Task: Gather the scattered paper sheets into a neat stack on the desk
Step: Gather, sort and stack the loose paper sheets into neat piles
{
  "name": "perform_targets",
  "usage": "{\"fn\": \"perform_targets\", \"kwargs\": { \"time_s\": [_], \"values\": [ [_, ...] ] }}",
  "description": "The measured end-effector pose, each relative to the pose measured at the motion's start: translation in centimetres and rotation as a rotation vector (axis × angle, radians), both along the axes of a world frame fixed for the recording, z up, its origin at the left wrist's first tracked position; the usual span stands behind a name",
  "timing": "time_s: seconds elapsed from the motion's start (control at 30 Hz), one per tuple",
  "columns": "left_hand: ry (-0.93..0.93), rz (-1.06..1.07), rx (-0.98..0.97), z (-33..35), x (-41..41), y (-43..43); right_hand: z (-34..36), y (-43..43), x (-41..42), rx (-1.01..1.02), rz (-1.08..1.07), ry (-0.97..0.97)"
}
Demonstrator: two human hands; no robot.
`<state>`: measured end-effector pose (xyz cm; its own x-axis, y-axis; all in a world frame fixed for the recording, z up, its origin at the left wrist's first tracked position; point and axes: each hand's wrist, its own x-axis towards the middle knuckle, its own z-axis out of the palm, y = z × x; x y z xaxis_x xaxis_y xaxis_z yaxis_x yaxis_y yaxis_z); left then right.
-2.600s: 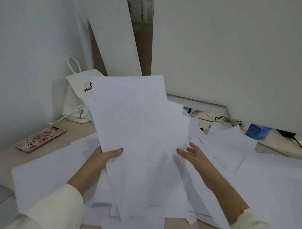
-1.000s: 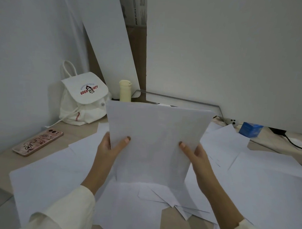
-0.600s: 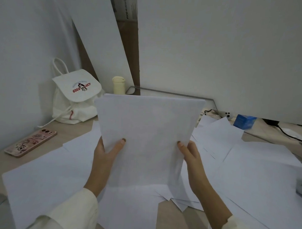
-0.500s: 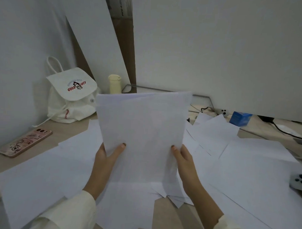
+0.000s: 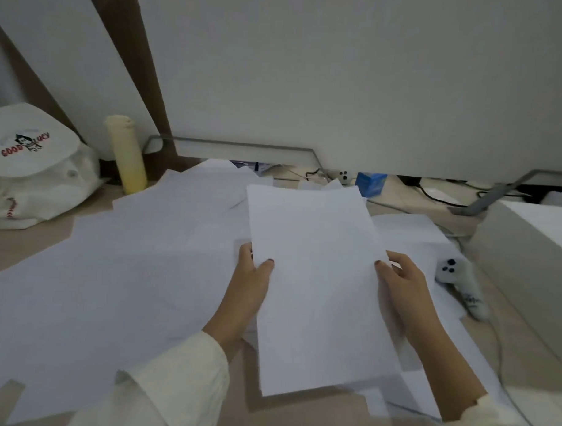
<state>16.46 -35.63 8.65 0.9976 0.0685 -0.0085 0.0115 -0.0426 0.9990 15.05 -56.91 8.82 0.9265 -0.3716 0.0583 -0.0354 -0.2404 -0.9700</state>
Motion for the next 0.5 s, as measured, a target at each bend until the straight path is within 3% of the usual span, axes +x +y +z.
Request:
{"fn": "perform_targets", "kwargs": {
  "time_s": [0.27, 0.5],
  "values": [
    [0.157, -0.284, 0.047, -3.4, -0.7, -8.3, -4.0, -9.9, -2.5, -0.146, -0.186, 0.237],
    [0.219, -0.504, 0.115, -5.6, -1.6, -11.8, -6.6, -13.2, -3.8, -0.205, -0.249, 0.344]
  ]
}}
